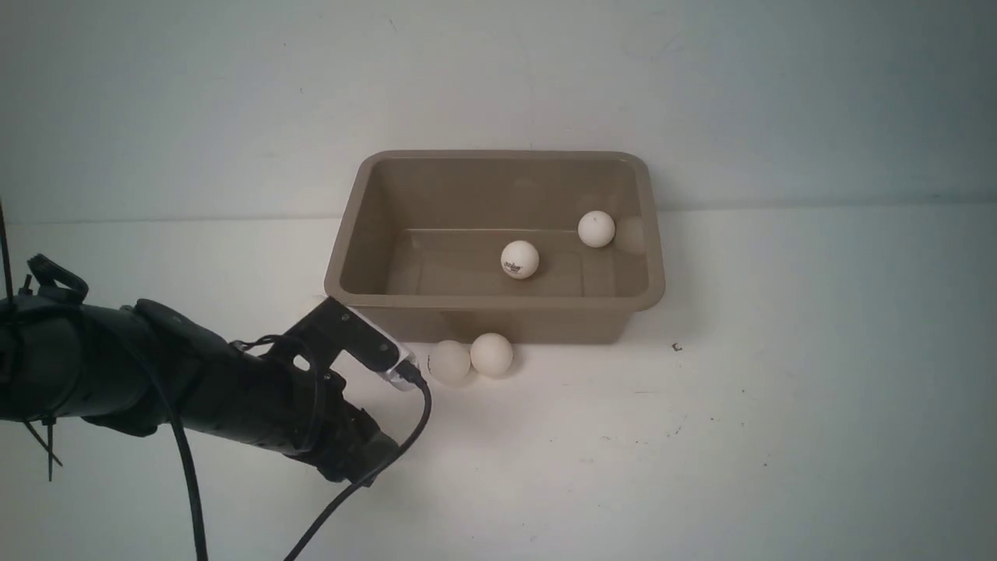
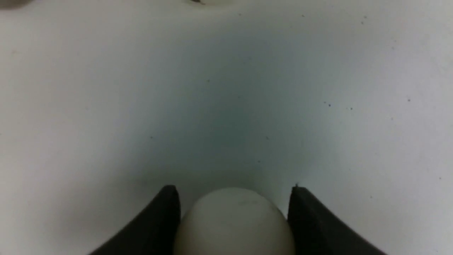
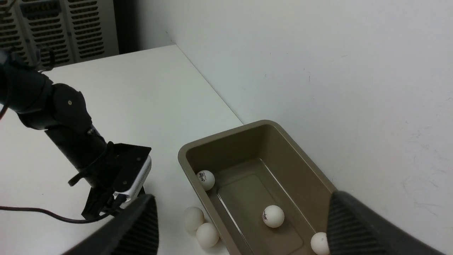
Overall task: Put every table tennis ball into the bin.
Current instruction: Use the left arm to clamp the table tennis ball closest to it, then use the left arm to put the table tennis ball into the box
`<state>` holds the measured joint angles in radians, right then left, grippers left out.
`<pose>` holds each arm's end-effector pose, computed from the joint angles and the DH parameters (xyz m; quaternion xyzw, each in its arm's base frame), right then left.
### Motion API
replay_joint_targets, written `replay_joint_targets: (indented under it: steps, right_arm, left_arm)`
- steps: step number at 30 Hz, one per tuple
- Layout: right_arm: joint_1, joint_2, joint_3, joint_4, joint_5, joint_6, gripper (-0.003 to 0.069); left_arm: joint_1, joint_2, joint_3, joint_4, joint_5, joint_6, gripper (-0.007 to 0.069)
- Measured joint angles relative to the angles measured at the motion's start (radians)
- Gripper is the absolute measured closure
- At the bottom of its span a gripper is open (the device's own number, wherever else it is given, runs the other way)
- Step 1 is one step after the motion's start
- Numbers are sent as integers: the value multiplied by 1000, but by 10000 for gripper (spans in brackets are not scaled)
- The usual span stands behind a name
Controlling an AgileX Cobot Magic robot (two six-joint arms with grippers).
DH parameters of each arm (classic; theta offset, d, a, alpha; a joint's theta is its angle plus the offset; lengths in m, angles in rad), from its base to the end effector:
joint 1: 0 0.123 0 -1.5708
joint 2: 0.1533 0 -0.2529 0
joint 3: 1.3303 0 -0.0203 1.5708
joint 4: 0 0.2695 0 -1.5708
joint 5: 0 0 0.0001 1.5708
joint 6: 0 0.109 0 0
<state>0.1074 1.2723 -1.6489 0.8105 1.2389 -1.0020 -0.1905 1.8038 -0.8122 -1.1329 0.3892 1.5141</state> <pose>0.2493 0.1020 0.4643 -0.4683 0.7065 0.2007 0.4912 0.3133 -0.0987 0.0679 0.3240 0.8991 -0.1416 0.2581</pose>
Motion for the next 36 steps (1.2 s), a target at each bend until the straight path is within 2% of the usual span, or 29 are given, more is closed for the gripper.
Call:
replay_joint_targets:
  steps: [4,8,11,17,23,27,30,33,36]
  right_arm:
    - [0,0,0,1,0,0,78]
    - [0,0,0,1,1,0,78]
    - [0,0,0,1,1,0,78]
    - [0,0,0,4,1,0,79]
    - [0,0,0,4,5,6,79]
    - [0,0,0,4,7,9,79]
    - [0,0,0,4,8,11,79]
    - [0,0,0,4,11,11,79]
    - [0,0,0,4,14,11,79]
  left_arm:
    - [0,-19,-7,7,58,2,277]
    - [0,-124,-71,9,184,3,275]
    - [0,-212,-155,-36,223,27,275]
    - [0,-213,-311,-248,127,227,275]
    - [0,4,-380,-454,75,469,275]
    - [0,119,-413,-537,104,588,275]
    - [0,163,-422,-552,121,607,272]
    - [0,169,-426,-555,122,592,218]
    - [0,134,-428,-559,80,534,107]
